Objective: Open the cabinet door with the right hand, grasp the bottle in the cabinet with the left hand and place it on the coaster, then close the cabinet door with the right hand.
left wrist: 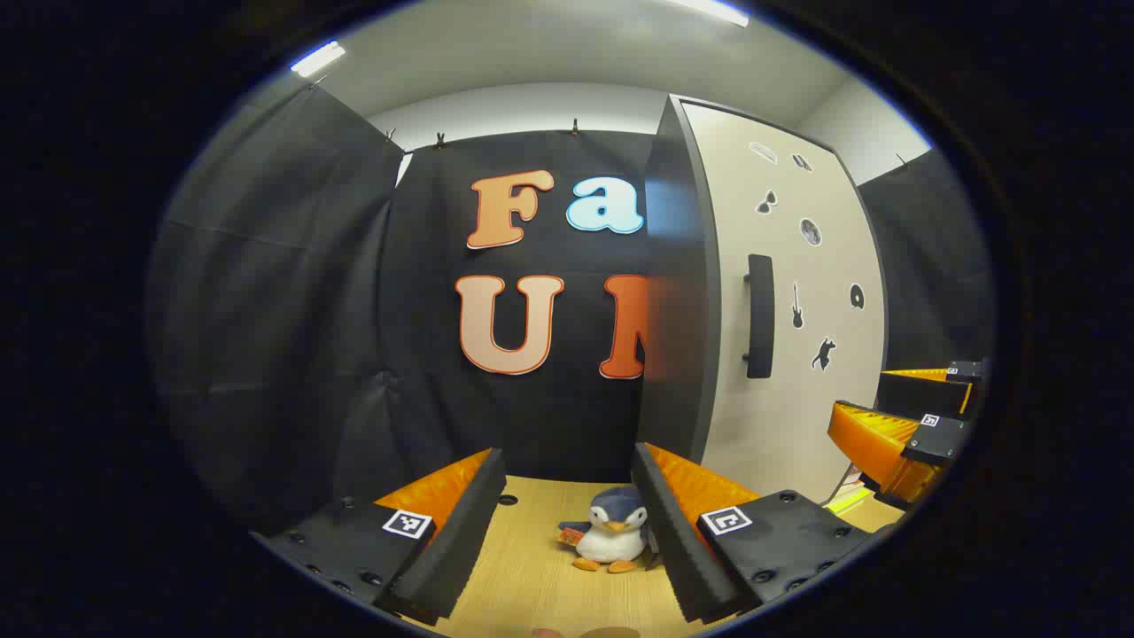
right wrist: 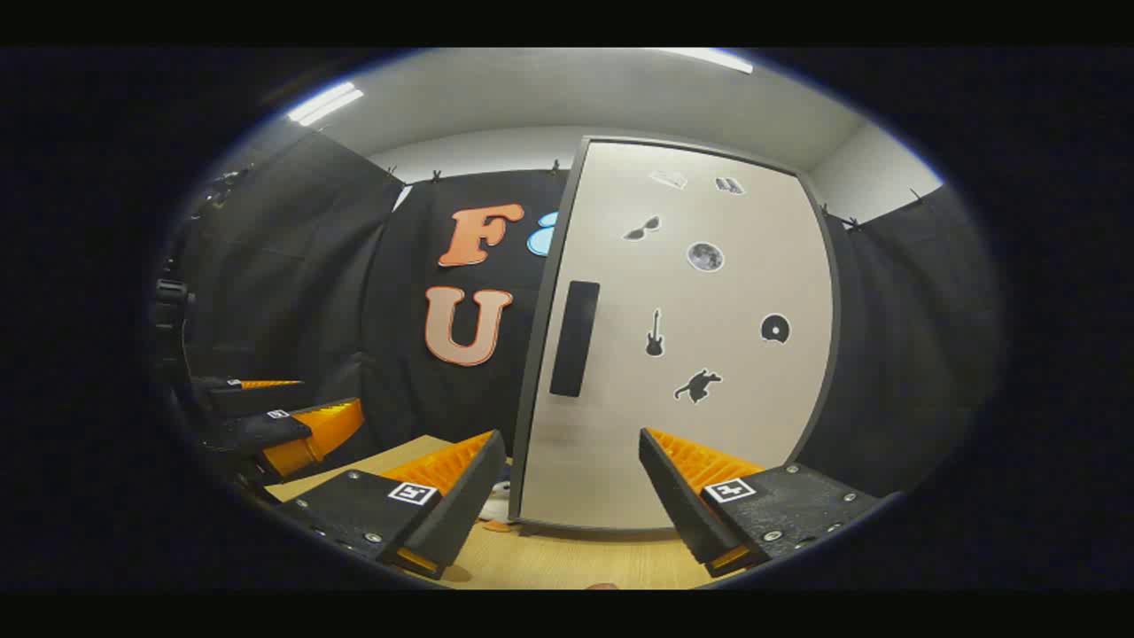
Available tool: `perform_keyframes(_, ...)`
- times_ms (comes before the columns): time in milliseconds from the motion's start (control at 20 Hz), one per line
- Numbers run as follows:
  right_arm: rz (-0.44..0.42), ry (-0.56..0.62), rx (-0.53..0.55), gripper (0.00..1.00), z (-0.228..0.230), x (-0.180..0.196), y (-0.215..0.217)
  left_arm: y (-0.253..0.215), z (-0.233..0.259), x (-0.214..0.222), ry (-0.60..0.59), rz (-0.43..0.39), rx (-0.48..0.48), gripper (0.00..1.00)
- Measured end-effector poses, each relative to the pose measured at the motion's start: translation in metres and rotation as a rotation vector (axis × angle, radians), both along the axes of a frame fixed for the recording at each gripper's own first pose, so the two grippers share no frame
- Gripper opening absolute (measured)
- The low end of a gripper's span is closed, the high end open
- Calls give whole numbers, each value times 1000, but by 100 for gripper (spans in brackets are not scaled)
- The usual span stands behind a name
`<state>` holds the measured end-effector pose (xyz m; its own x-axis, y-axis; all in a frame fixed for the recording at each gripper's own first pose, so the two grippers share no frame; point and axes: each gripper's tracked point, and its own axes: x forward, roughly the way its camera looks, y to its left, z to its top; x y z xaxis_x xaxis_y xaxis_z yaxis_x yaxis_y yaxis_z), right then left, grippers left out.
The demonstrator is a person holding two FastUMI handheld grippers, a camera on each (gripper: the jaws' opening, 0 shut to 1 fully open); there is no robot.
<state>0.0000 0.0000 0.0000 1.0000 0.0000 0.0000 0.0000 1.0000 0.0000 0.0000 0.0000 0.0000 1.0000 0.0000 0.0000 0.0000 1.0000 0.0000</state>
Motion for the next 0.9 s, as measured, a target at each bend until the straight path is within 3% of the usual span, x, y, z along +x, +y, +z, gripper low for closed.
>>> perform_keyframes(200,-3,-4,-20,91,-1,-4,5,0,-1,2,10,-22,11,95)
perform_keyframes(450,2,-9,-5,94,-1,-8,7,-9,-1,-1,17,-45,-8,95)
perform_keyframes(900,-2,-12,13,94,-2,-6,-1,-12,-1,-2,21,-33,-12,95)
